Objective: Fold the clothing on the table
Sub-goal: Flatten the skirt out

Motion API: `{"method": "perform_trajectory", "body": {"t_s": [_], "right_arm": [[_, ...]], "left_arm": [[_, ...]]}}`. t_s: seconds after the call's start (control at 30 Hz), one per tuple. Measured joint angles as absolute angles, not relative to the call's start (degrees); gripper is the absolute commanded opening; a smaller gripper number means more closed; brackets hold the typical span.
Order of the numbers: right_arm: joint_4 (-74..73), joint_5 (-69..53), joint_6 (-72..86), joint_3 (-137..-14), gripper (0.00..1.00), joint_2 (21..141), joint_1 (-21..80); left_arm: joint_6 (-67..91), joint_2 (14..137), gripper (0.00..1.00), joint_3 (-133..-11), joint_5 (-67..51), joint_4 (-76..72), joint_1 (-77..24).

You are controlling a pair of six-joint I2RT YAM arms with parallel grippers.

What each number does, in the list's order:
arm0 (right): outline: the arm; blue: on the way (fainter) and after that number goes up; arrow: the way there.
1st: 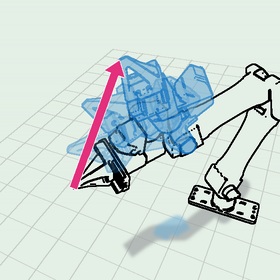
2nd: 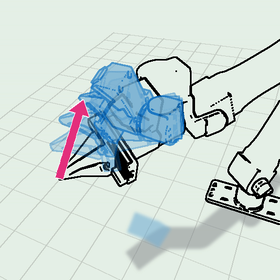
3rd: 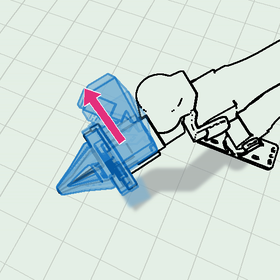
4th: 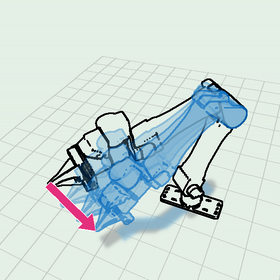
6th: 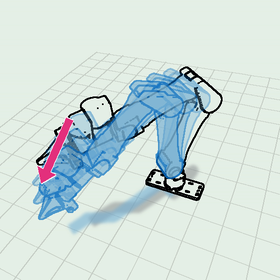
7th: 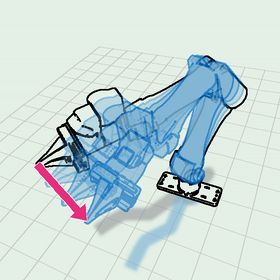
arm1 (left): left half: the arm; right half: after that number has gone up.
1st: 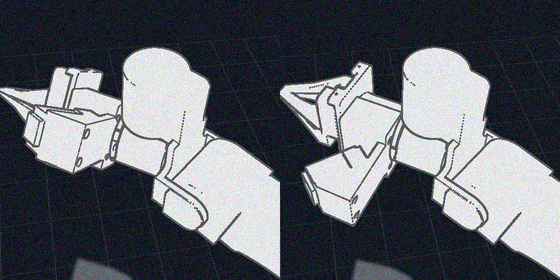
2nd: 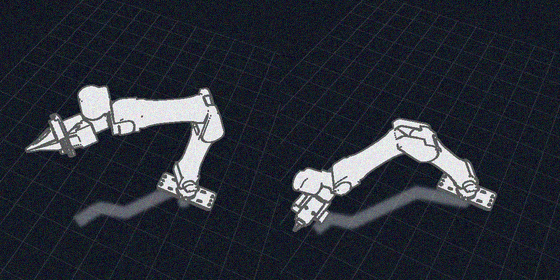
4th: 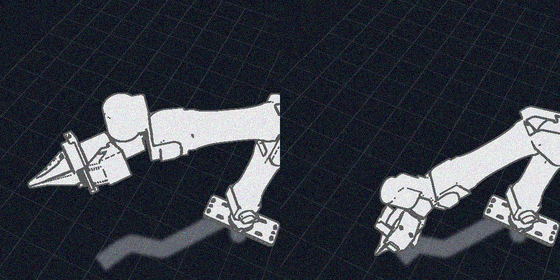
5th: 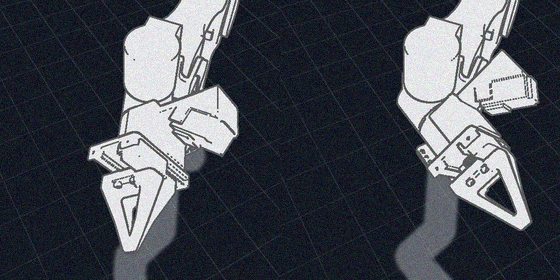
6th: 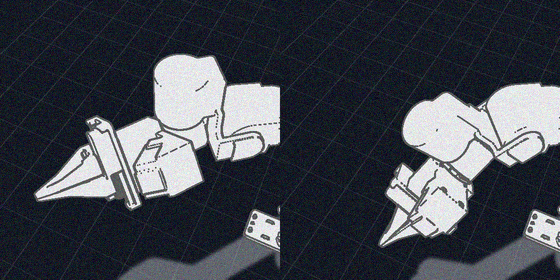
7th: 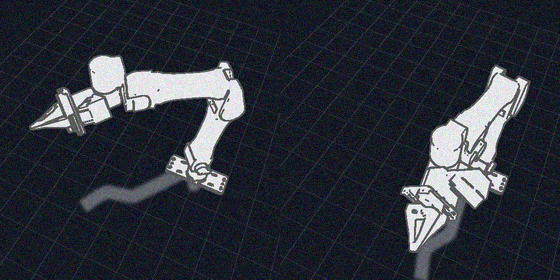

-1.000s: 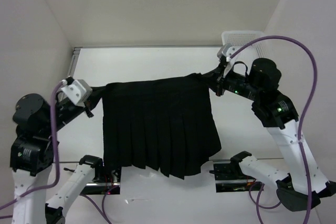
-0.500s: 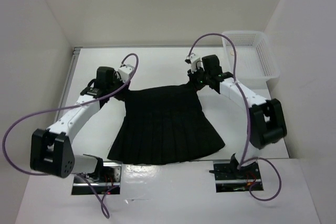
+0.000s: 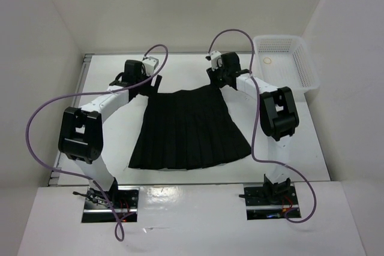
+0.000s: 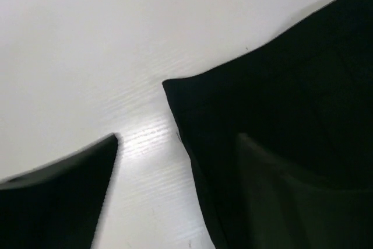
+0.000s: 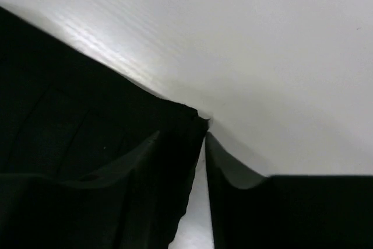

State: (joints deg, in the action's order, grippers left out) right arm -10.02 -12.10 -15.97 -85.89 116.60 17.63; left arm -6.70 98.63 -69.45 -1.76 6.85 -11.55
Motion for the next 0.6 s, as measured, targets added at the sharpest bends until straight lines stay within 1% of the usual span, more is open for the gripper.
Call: {"method": "perform_trajectory", "body": {"t_s": [0.07, 0.1, 0.17, 0.23, 0.27, 0.3, 0.37, 0.4, 0.47, 0.53, 0.6], "right_arm": [[-10.2, -10.6, -15.8, -88.3, 0.56, 119.0, 17.3], [-10.3, -9.7, -15.3, -89.3, 0.67, 119.8, 17.1], [-10.5, -7.7, -14.1, -90.5, 0.73, 120.3, 16.6], [-10.6, -5.8, -12.8, -91.5, 0.77, 120.0, 15.8], [-10.4, -4.6, -12.4, -91.6, 0.77, 119.6, 15.5], [-10.6, -3.5, -11.7, -91.5, 0.81, 118.7, 15.2], [-11.5, -1.8, -10.4, -90.1, 0.85, 114.8, 14.7], [-12.3, -1.6, -9.7, -88.9, 0.88, 111.8, 14.4], [-14.7, -1.9, -8.6, -87.3, 0.9, 105.1, 14.1], [-17.5, -3.2, -7.7, -86.6, 0.94, 97.3, 14.1], [-19.7, -5.0, -7.4, -86.6, 0.95, 89.6, 14.1]], "left_arm": [[-5.9, 100.1, 0.99, -70.9, -0.6, 6.4, -11.4], [-5.7, 100.5, 0.99, -71.7, 0.2, 6.2, -11.3], [-5.4, 100.9, 0.99, -73.6, 1.7, 6.4, -11.0], [-4.3, 100.6, 0.99, -75.8, 2.7, 6.4, -10.1], [-4.0, 100.2, 0.99, -76.8, 3.0, 6.3, -9.6], [-3.6, 99.5, 0.99, -77.3, 3.4, 6.4, -9.0], [-2.7, 96.5, 0.99, -77.5, 4.1, 7.7, -7.8], [-2.3, 94.6, 0.99, -77.5, 4.3, 9.1, -7.2], [-1.3, 90.5, 0.99, -77.5, 4.1, 11.8, -6.7], [-0.8, 86.2, 0.99, -77.5, 2.1, 15.2, -6.9], [-0.1, 82.4, 0.99, -77.5, -0.9, 19.0, -7.5]]}}
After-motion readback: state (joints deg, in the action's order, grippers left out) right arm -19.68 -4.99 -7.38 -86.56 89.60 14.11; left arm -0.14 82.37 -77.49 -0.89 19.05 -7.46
